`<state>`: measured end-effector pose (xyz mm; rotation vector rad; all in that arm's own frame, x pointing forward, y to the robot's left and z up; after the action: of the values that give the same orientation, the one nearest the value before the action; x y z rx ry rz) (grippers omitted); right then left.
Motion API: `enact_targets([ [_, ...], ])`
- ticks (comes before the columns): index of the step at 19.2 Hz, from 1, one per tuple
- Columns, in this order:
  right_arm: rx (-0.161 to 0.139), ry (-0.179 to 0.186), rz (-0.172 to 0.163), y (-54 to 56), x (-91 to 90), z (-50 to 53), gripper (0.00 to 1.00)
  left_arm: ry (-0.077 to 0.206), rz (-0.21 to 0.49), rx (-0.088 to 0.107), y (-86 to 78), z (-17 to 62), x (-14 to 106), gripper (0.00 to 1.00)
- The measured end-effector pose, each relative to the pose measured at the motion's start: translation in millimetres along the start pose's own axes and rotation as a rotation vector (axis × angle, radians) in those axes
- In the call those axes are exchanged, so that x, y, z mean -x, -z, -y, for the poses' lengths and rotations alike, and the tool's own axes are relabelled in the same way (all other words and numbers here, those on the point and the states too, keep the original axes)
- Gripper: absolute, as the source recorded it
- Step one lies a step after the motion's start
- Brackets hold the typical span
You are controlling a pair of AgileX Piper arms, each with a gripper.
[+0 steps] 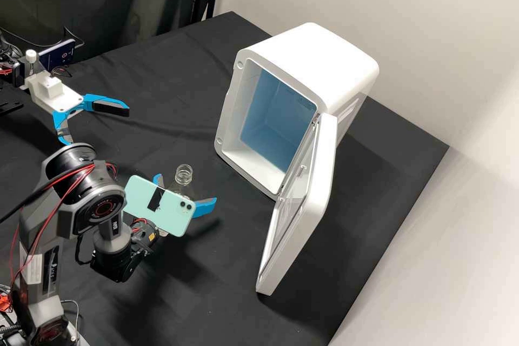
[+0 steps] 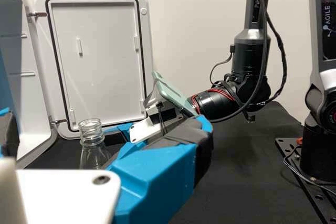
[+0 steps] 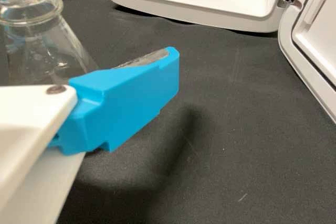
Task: Place the flask in the incubator
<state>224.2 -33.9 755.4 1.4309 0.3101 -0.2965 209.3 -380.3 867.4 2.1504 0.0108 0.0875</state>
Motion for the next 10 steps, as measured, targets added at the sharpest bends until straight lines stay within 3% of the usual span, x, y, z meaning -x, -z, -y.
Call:
enact_targets([
  [10,0.004,-0.004,-0.006,0.7,-1.7,-1.4,0.0,0.001,0.002,0.001,-0.4,0.3,-0.2,1.0],
])
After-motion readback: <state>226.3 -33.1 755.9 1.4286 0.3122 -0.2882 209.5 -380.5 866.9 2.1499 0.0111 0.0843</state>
